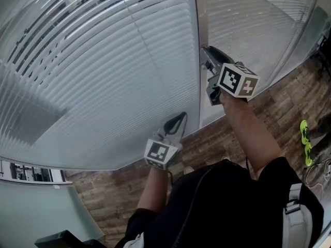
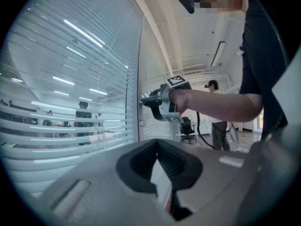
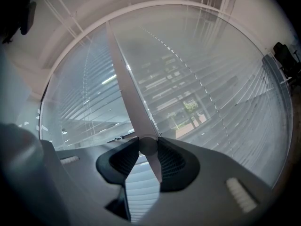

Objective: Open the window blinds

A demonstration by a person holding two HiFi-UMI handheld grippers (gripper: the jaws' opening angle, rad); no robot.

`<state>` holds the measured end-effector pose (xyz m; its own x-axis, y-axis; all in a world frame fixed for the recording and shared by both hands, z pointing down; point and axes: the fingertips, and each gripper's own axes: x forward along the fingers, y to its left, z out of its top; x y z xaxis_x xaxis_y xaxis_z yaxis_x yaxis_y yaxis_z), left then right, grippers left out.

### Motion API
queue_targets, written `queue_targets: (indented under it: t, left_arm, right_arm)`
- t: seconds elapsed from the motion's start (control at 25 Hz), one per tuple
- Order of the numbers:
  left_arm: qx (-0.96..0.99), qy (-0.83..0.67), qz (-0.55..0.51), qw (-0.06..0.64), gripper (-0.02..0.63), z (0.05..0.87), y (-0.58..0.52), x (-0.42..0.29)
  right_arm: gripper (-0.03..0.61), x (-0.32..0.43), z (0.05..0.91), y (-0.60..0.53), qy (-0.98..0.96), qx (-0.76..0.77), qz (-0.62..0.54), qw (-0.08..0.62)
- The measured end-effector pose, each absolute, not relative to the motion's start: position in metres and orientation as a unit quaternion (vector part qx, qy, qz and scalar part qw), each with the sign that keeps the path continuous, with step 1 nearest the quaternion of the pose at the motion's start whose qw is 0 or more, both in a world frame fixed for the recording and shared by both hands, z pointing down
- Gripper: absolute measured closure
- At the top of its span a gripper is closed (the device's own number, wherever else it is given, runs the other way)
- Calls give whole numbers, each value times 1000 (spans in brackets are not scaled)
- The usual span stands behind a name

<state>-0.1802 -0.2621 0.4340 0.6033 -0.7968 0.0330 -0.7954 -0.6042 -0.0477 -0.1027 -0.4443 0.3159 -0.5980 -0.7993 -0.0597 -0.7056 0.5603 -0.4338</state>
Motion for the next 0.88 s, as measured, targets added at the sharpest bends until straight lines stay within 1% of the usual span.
queue_targets:
  t: [0.24,0.44,0.64,0.88]
  left_arm:
    - [-893,449,-22,17,611,431,-262,-183]
    - [-893,449,-25,19,610,432,-263,-184]
    - [-892,452,-15,22,610,425,-265,-182]
    - [-896,444,-19,20,610,421,-268,-173]
  right_arm:
    - [444,-103,316,-445,877,-425,-185,125]
    - [397,-108,311,-441,889,-410,-166,119]
    - [393,-106,310,-436,898,-401,-145,112]
    - [393,-95,314,-424,912,-400,-59,63]
